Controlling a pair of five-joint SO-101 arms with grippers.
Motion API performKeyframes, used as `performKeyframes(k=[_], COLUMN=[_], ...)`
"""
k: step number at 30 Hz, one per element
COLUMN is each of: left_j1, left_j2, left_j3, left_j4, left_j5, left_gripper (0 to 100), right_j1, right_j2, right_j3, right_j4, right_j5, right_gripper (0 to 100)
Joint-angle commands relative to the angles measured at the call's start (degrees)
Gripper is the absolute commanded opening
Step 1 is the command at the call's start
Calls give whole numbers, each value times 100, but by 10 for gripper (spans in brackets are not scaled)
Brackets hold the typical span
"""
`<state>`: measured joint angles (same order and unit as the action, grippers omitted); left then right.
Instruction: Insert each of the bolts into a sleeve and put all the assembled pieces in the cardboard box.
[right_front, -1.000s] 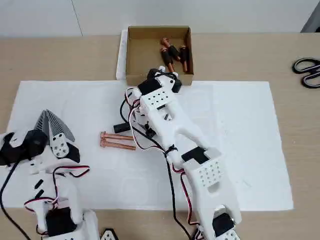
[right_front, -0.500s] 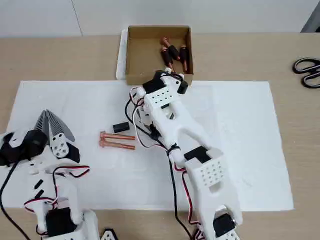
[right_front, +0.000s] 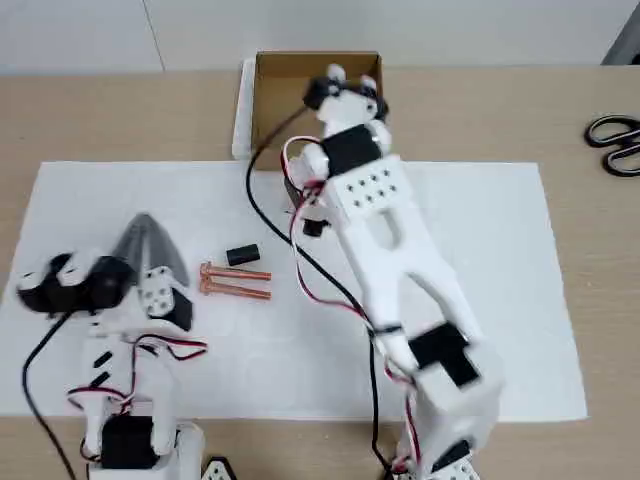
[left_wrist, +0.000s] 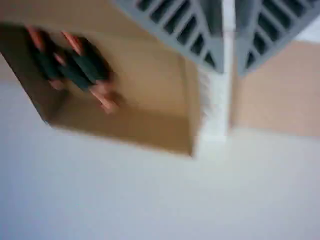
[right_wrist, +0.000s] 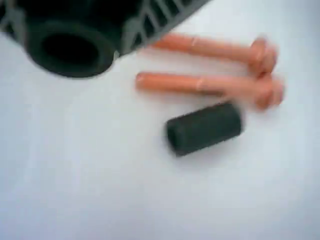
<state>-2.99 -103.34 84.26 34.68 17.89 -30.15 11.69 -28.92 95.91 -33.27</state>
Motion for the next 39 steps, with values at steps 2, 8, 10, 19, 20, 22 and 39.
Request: performKeyframes(k=[2,8,10,19,20,22,39], left_j1=[404,431,440,440,440,440,387], left_j2=[-62,-62,-53,-44,-44,-44,879], left_j3=[-303,-391,-664,-2070,-2079,-2070,-4541], left_j4=[571,1187,1459,3341,3508,3807,4774], left_j5=[26,26,26,26,26,35,273], left_gripper=[6,6,6,7,7,7,7], right_j1=[13,22,4,-4,4,40,1095], right_j2=[-1209,-1657,-1789,-2853,-3011,-3336,-6387], right_j3=[765,2532,3077,5512,5767,6242,10242], right_j4=[31,-523,-1024,-3670,-3934,-4400,-7213], right_j5=[985,1011,1011,1020,1020,1020,1037], right_gripper=[4,6,6,6,6,6,5])
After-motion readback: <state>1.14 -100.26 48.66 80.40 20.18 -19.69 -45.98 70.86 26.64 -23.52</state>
